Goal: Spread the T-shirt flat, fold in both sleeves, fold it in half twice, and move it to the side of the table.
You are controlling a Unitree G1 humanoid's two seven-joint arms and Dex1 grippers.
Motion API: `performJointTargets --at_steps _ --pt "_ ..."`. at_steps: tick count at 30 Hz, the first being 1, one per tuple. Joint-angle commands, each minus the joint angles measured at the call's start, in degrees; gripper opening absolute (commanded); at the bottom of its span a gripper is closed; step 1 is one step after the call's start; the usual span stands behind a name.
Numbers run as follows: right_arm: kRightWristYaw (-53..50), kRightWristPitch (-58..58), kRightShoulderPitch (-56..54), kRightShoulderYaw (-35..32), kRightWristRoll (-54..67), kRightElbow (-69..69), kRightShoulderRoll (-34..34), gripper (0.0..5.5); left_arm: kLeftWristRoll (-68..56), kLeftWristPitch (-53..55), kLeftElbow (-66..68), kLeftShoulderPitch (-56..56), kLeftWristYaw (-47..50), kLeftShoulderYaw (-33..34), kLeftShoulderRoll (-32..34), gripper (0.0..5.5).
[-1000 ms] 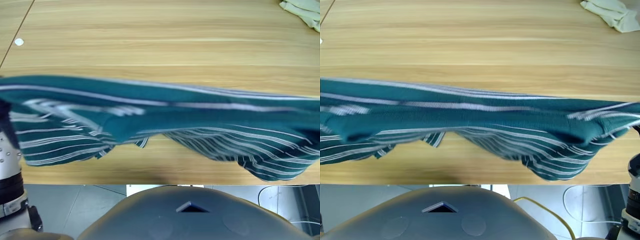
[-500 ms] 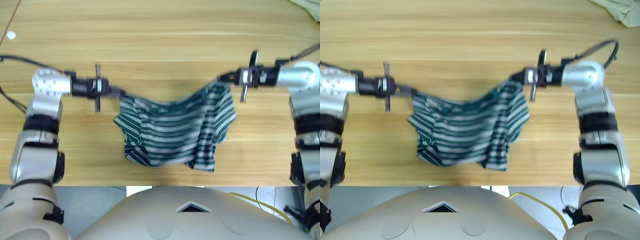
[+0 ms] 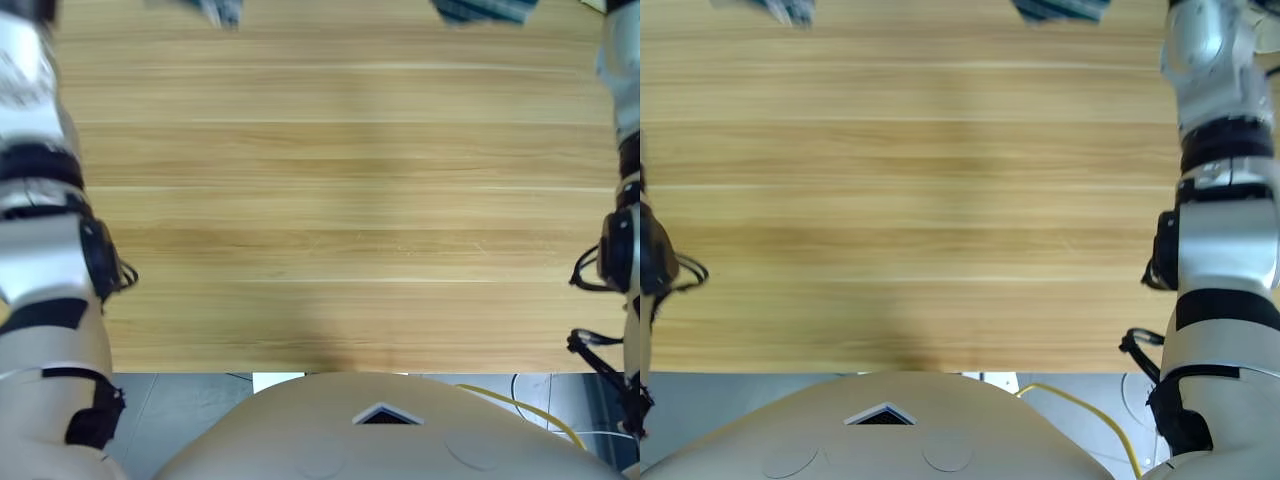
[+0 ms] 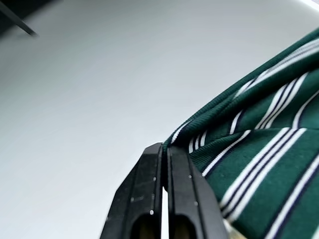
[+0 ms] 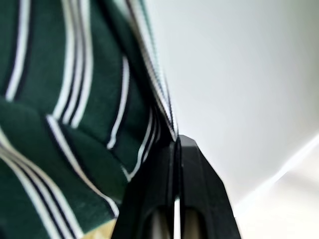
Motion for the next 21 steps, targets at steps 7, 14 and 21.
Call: performJointTargets --at_steps 7,14,21 --pt "45.5 -17.0 31.8 5.1 22.0 -22.7 -6.7 0.00 -6.1 -2.8 -2.2 27.6 -37.5 -9.0 -3.8 0.03" --pt "56.4 -12.8 43.8 5.5 22.8 -31.9 -12.0 0.00 -2.7 -3.7 -8.9 30.5 -39.5 -10.4 0.2 0.03" --pt "63.3 -6.0 49.6 13.3 19.0 -33.5 -5.1 0.79 -1.5 -3.4 -18.9 37.4 -39.7 -11.6 7.1 0.00"
